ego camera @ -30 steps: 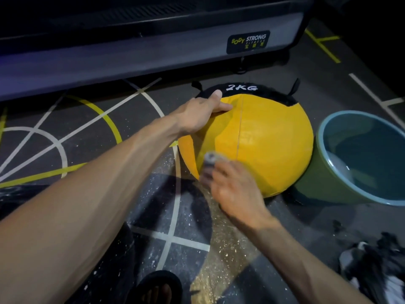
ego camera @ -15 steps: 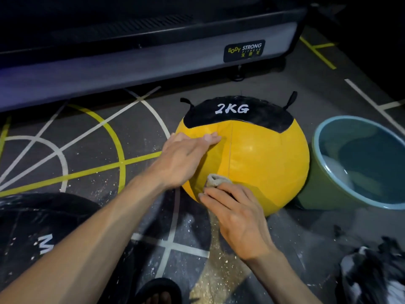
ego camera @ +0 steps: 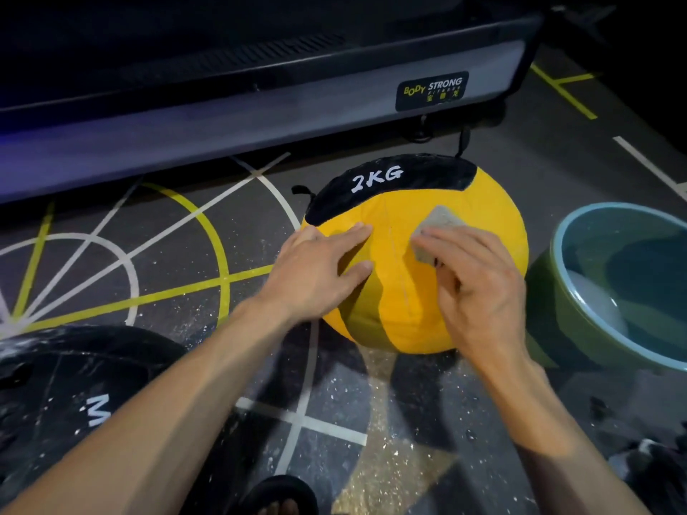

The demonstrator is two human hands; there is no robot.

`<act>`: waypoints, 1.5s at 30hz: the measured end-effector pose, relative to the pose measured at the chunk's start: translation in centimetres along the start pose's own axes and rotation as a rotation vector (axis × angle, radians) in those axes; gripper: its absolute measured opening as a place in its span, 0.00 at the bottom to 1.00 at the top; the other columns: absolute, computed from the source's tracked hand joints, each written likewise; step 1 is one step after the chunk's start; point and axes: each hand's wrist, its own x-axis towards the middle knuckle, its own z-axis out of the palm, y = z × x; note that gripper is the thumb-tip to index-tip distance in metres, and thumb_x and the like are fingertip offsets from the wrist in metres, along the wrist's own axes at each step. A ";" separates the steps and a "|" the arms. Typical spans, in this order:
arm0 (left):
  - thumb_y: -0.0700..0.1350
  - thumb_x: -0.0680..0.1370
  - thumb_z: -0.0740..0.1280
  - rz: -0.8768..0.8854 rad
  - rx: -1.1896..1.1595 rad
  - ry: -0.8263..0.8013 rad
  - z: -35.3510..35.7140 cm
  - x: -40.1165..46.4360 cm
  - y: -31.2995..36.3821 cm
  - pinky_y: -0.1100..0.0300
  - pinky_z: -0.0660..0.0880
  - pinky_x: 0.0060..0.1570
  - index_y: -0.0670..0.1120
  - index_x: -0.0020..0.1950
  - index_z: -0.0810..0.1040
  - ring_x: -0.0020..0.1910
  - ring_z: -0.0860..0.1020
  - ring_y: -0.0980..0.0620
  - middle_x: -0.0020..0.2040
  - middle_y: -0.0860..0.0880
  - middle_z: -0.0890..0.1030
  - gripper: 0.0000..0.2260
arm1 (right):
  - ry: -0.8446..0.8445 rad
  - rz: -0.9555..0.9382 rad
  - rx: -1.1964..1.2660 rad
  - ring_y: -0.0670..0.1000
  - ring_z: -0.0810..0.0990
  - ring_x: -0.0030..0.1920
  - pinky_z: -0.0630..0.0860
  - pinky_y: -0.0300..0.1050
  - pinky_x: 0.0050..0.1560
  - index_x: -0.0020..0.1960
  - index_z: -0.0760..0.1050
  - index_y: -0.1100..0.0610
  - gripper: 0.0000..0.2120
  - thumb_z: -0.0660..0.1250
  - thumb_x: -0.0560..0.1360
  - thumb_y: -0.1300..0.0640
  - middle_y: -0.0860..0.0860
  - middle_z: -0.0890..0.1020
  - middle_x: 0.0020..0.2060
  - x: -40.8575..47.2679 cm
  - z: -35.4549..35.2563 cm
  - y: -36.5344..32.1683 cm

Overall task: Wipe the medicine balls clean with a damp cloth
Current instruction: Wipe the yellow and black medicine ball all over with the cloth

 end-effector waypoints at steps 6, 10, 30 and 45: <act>0.58 0.79 0.71 0.062 0.069 -0.278 -3.0 4.4 -0.5 0.54 0.60 0.74 0.65 0.82 0.48 0.69 0.59 0.54 0.72 0.60 0.62 0.40 | 0.039 0.146 -0.022 0.56 0.78 0.62 0.73 0.47 0.66 0.64 0.82 0.60 0.16 0.67 0.79 0.69 0.54 0.81 0.62 -3.6 -1.6 1.1; 0.60 0.80 0.68 0.134 0.115 -0.081 -2.8 7.1 -0.6 0.43 0.58 0.76 0.61 0.84 0.51 0.72 0.59 0.51 0.81 0.63 0.56 0.38 | 0.006 0.186 -0.056 0.59 0.77 0.63 0.72 0.46 0.67 0.66 0.80 0.60 0.17 0.68 0.78 0.67 0.57 0.79 0.64 -6.1 -0.9 2.2; 0.69 0.79 0.62 0.053 -0.207 0.128 -1.7 13.7 -3.8 0.43 0.60 0.76 0.63 0.81 0.61 0.78 0.63 0.44 0.81 0.52 0.63 0.31 | -0.060 0.039 0.103 0.46 0.80 0.45 0.76 0.35 0.50 0.53 0.82 0.57 0.17 0.62 0.74 0.74 0.53 0.83 0.47 8.9 0.3 5.5; 0.62 0.85 0.57 0.007 -0.224 0.007 -3.6 15.0 -2.7 0.50 0.52 0.77 0.60 0.81 0.63 0.80 0.61 0.50 0.81 0.55 0.64 0.24 | -0.336 -0.553 -0.258 0.58 0.78 0.69 0.75 0.59 0.67 0.65 0.81 0.57 0.16 0.66 0.79 0.64 0.53 0.82 0.65 9.0 5.9 5.8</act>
